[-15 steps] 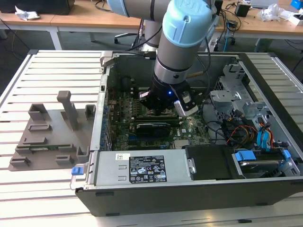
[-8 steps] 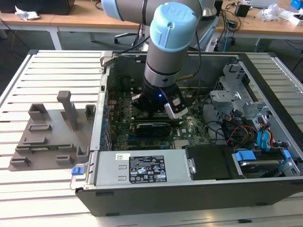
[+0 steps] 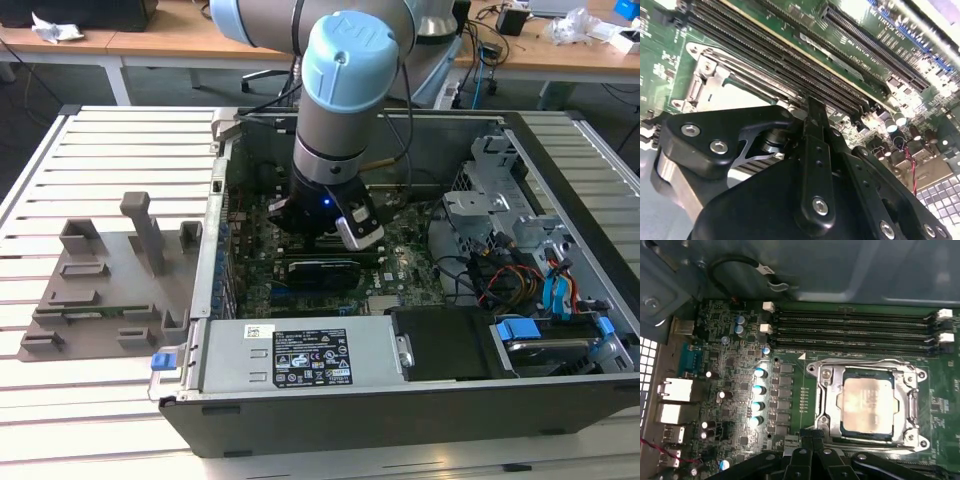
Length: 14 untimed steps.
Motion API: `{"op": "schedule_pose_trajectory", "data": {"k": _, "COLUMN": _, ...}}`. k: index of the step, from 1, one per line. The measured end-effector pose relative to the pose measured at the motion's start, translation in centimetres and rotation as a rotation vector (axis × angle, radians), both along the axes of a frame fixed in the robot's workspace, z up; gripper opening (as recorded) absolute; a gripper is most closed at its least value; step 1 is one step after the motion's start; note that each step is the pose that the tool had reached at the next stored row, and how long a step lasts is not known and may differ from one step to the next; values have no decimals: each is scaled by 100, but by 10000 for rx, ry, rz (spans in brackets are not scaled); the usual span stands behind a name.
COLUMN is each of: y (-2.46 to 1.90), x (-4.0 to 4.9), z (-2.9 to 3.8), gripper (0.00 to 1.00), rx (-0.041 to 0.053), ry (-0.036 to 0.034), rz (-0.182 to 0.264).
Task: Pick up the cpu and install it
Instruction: 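Install the second cpu locking lever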
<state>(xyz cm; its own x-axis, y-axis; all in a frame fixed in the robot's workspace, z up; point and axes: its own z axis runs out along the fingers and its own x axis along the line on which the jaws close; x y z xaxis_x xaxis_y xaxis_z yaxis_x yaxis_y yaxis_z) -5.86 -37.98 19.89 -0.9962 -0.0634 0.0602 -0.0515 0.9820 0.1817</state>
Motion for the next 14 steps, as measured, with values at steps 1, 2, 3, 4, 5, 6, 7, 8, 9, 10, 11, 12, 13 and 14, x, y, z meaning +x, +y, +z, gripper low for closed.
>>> {"op": "schedule_pose_trajectory", "data": {"k": 1, "y": 19, "x": -10, "z": -10, "gripper": 11, "rx": 6, "ry": 1, "rz": 28}}
{"op": "schedule_pose_trajectory", "data": {"k": 2, "y": 32, "x": -12, "z": -13, "gripper": 11, "rx": 12, "ry": 4, "rz": 39}}
{"op": "schedule_pose_trajectory", "data": {"k": 3, "y": 44, "x": -12, "z": -14, "gripper": 11, "rx": 17, "ry": 2, "rz": 51}}
{"op": "schedule_pose_trajectory", "data": {"k": 4, "y": 47, "x": -11, "z": -16, "gripper": 11, "rx": 24, "ry": 0, "rz": 58}}
{"op": "schedule_pose_trajectory", "data": {"k": 5, "y": 47, "x": -11, "z": -16, "gripper": 11, "rx": 24, "ry": -2, "rz": 59}}
{"op": "schedule_pose_trajectory", "data": {"k": 6, "y": 39, "x": -10, "z": -15, "gripper": 11, "rx": 31, "ry": -7, "rz": 62}}
{"op": "schedule_pose_trajectory", "data": {"k": 7, "y": 30, "x": -10, "z": -13, "gripper": 11, "rx": 32, "ry": -11, "rz": 61}}
{"op": "schedule_pose_trajectory", "data": {"k": 8, "y": 21, "x": -9, "z": -8, "gripper": 11, "rx": 30, "ry": -13, "rz": 62}}
{"op": "schedule_pose_trajectory", "data": {"k": 9, "y": 7, "x": -9, "z": 7, "gripper": 11, "rx": 23, "ry": -13, "rz": 62}}
{"op": "schedule_pose_trajectory", "data": {"k": 10, "y": 5, "x": -10, "z": 20, "gripper": 11, "rx": 33, "ry": -13, "rz": 63}}
{"op": "schedule_pose_trajectory", "data": {"k": 11, "y": 4, "x": -10, "z": 48, "gripper": 11, "rx": 31, "ry": -11, "rz": 61}}
{"op": "schedule_pose_trajectory", "data": {"k": 12, "y": 3, "x": -11, "z": 81, "gripper": 11, "rx": 25, "ry": -8, "rz": 61}}
{"op": "schedule_pose_trajectory", "data": {"k": 13, "y": 4, "x": -10, "z": 109, "gripper": 11, "rx": 24, "ry": -9, "rz": 60}}
{"op": "schedule_pose_trajectory", "data": {"k": 14, "y": 8, "x": -6, "z": 129, "gripper": 11, "rx": 24, "ry": -9, "rz": 61}}
